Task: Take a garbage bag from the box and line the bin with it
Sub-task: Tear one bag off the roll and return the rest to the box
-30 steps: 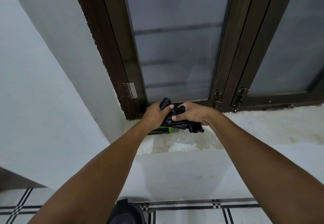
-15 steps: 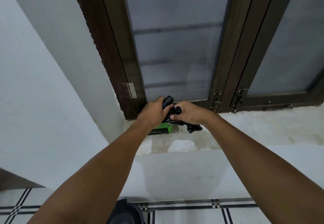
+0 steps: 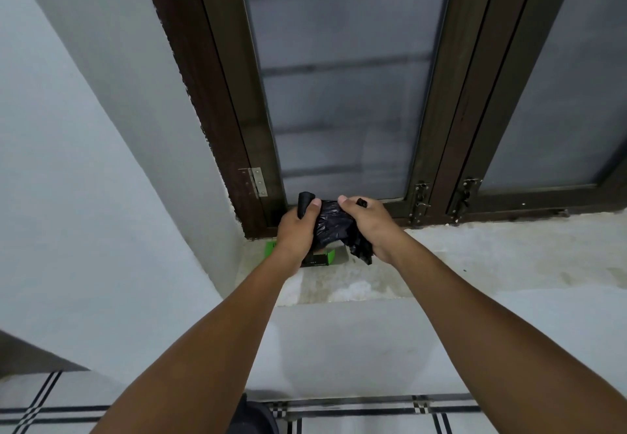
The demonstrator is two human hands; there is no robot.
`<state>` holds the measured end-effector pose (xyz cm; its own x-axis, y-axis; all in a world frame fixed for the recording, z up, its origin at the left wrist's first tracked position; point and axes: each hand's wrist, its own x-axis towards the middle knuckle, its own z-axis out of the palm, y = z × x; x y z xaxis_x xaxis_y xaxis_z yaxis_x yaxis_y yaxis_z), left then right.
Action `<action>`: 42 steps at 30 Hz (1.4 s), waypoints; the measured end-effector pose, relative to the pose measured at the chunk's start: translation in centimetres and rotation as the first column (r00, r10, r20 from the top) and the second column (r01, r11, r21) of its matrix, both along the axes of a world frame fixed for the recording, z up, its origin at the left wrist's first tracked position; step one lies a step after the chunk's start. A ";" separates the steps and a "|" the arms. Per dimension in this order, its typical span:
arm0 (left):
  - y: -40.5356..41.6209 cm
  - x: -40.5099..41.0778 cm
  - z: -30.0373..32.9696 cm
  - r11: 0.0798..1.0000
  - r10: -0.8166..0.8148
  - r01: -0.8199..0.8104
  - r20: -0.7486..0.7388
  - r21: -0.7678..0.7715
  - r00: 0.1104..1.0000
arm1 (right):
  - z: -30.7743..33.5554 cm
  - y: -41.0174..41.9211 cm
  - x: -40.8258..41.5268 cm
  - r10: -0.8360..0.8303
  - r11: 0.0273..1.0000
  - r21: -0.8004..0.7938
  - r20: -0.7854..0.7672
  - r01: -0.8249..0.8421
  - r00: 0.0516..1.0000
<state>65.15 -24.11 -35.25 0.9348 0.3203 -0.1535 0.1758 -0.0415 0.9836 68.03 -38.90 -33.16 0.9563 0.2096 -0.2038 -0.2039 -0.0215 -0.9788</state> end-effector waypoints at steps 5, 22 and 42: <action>-2.0 0.2 0.7 0.967 0.114 -0.115 -0.018 -0.228 0.993 | 0.0 2.4 -0.3 -0.154 0.968 0.181 -0.118 0.174 0.981; -0.7 1.1 1.6 0.964 0.181 -0.192 -0.075 -0.183 0.981 | -0.4 0.8 0.0 -0.162 0.973 0.136 -0.181 0.188 0.970; 1.2 0.9 1.6 0.969 0.200 -0.174 -0.146 0.173 0.969 | 1.7 -1.2 -1.1 0.476 0.832 -0.260 -0.118 -0.490 0.871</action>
